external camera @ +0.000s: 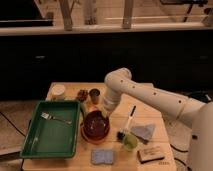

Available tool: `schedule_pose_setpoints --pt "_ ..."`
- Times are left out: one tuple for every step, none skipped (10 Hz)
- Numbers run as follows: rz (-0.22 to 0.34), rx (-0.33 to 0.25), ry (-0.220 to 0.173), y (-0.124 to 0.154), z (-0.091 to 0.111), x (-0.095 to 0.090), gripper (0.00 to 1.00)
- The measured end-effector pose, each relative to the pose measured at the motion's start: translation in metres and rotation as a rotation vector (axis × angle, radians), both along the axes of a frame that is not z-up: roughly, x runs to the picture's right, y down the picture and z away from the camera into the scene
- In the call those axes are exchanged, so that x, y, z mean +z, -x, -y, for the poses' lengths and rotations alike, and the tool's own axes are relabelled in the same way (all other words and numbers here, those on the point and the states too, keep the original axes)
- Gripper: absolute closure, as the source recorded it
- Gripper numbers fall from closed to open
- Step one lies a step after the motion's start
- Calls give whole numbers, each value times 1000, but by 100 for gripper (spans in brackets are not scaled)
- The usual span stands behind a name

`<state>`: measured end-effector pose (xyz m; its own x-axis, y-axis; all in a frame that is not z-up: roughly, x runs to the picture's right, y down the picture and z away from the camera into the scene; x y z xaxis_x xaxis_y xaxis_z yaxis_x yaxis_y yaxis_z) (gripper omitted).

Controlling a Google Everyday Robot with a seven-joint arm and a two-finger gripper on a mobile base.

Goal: Stack bowls on top of each other

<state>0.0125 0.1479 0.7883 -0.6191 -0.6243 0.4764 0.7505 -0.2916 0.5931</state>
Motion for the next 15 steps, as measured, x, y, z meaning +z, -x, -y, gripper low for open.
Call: schedule_pose_setpoints --pt "2 1 4 0 0 1 51" --pt "6 3 9 1 -1 2 37" --pt "7 4 13 0 -2 2 28" --pt "7 5 16 0 -2 3 22" --pt "10 5 20 1 -3 4 20" --pt "11 5 21 1 -4 5 20" --pt "11 5 23 0 -4 5 20" --pt "12 5 24 0 -5 6 20" --pt "14 4 24 1 -6 6 20" --pt "16 3 24 1 -6 6 20" --pt "17 3 24 1 -7 6 20" --pt "19 4 22 1 -7 6 20" --pt "19 6 20 1 -7 6 20" --pt "20 9 19 0 -7 6 20" --pt "21 15 16 0 -6 6 20"
